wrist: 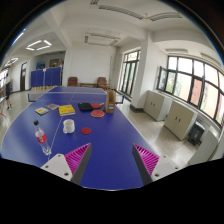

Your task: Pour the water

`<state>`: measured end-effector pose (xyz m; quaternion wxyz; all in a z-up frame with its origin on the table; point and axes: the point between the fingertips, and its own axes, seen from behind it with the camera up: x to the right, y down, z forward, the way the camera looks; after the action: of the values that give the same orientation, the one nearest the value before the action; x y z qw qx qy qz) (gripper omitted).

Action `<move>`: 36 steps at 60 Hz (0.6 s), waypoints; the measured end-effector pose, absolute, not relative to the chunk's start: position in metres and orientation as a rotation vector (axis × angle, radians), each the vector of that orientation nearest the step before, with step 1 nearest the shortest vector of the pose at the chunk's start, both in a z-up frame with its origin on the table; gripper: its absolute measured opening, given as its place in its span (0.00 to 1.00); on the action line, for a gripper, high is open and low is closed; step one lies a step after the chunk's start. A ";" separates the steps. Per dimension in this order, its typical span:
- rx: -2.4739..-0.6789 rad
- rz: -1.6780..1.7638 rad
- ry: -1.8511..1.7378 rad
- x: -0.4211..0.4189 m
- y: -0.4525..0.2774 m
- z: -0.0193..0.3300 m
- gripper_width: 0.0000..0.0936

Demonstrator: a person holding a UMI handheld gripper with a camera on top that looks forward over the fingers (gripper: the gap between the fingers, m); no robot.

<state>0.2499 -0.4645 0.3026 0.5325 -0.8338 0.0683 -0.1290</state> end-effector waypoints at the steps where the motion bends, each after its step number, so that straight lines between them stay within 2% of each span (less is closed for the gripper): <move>1: -1.994 -0.313 0.164 0.250 -0.466 0.300 0.91; 12: -2.036 -0.354 0.169 0.235 -0.484 0.261 0.91; 26: -2.215 -0.260 0.174 0.142 -0.516 0.130 0.91; 30: -2.236 -0.197 0.162 0.094 -0.483 0.102 0.91; 33: -2.228 -0.146 0.139 0.066 -0.488 0.092 0.92; 36: -2.215 -0.093 0.113 0.030 -0.452 0.085 0.92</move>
<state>0.0305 -0.4520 0.0854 0.4448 -0.8937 0.0456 -0.0376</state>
